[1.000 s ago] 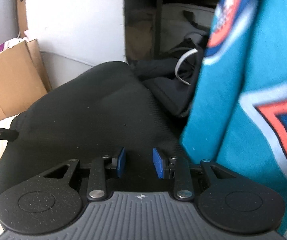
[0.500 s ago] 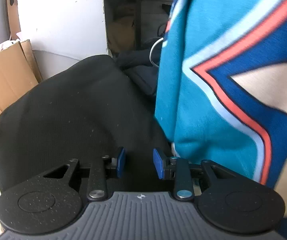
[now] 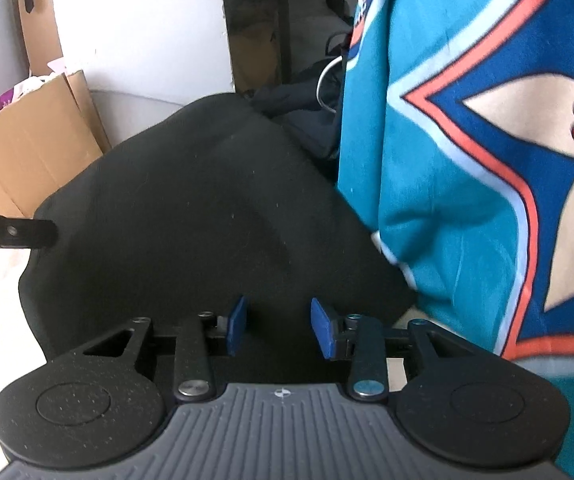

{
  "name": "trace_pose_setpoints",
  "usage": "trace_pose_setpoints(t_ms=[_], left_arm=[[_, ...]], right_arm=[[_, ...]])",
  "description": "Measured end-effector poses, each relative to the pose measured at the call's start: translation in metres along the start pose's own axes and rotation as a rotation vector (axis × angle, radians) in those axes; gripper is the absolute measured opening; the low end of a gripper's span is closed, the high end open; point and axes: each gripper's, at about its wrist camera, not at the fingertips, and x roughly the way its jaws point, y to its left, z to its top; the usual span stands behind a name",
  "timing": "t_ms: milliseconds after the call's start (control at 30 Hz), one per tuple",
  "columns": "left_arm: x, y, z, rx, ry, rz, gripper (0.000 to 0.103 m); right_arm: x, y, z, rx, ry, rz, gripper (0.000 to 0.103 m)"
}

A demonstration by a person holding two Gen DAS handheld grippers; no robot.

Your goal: Fold clothes

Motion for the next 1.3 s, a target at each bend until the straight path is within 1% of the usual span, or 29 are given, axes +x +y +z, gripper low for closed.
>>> trace_pose_setpoints(t_ms=[67, 167, 300, 500, 567, 667, 733, 833, 867, 933, 967, 1000, 1033, 1067, 1100, 1167, 1233, 1300], left_arm=[[0.002, 0.0, -0.008, -0.002, 0.0, 0.003, 0.027], [-0.002, 0.006, -0.019, -0.044, -0.012, -0.01, 0.027], [-0.01, 0.007, -0.037, -0.038, -0.038, -0.01, 0.029], [-0.025, 0.011, -0.067, -0.071, -0.075, -0.04, 0.03], [-0.028, 0.013, -0.075, -0.063, -0.082, -0.046, 0.031], [-0.032, 0.015, -0.087, -0.056, -0.08, -0.045, 0.031], [-0.034, 0.02, -0.092, -0.078, -0.07, -0.048, 0.031], [-0.041, 0.026, -0.101, -0.11, -0.055, -0.034, 0.037], [-0.044, 0.028, -0.104, -0.125, -0.048, -0.027, 0.042], [-0.049, 0.031, -0.109, -0.157, -0.034, -0.011, 0.049], [-0.051, 0.033, -0.111, -0.169, -0.026, -0.004, 0.053], [-0.053, 0.034, -0.112, -0.176, -0.016, 0.002, 0.055], [-0.055, 0.034, -0.112, -0.18, -0.006, 0.012, 0.061], [-0.059, 0.034, -0.111, -0.182, 0.003, 0.026, 0.066], [-0.062, 0.034, -0.109, -0.184, 0.011, 0.04, 0.069], [-0.07, 0.034, -0.107, -0.188, 0.028, 0.066, 0.077], [-0.079, 0.034, -0.102, -0.192, 0.041, 0.09, 0.081], [-0.09, 0.035, -0.097, -0.203, 0.051, 0.119, 0.082]], right_arm=[[-0.002, 0.0, -0.007, 0.004, 0.023, -0.007, 0.043], [-0.005, 0.002, -0.015, -0.003, 0.059, -0.019, 0.043], [-0.012, 0.012, -0.02, -0.042, 0.084, -0.038, 0.043], [-0.021, 0.03, -0.02, -0.062, 0.125, -0.025, 0.043], [-0.025, 0.036, -0.02, -0.068, 0.139, -0.02, 0.043], [-0.029, 0.044, -0.024, -0.073, 0.163, -0.023, 0.043], [-0.031, 0.047, -0.027, -0.068, 0.189, -0.022, 0.043], [-0.034, 0.052, -0.031, -0.063, 0.221, -0.02, 0.044], [-0.035, 0.055, -0.032, -0.063, 0.228, -0.017, 0.045], [-0.038, 0.059, -0.033, -0.061, 0.234, -0.011, 0.058], [-0.039, 0.06, -0.033, -0.059, 0.236, -0.008, 0.06], [-0.04, 0.062, -0.033, -0.053, 0.236, -0.007, 0.066], [-0.041, 0.064, -0.033, -0.041, 0.24, -0.008, 0.071], [-0.041, 0.065, -0.032, -0.023, 0.251, -0.012, 0.074], [-0.042, 0.067, -0.031, -0.005, 0.265, -0.008, 0.077], [-0.044, 0.073, -0.029, 0.016, 0.285, 0.02, 0.081], [-0.048, 0.081, -0.026, 0.0, 0.306, 0.029, 0.087], [-0.052, 0.088, -0.021, -0.009, 0.339, 0.041, 0.088]])
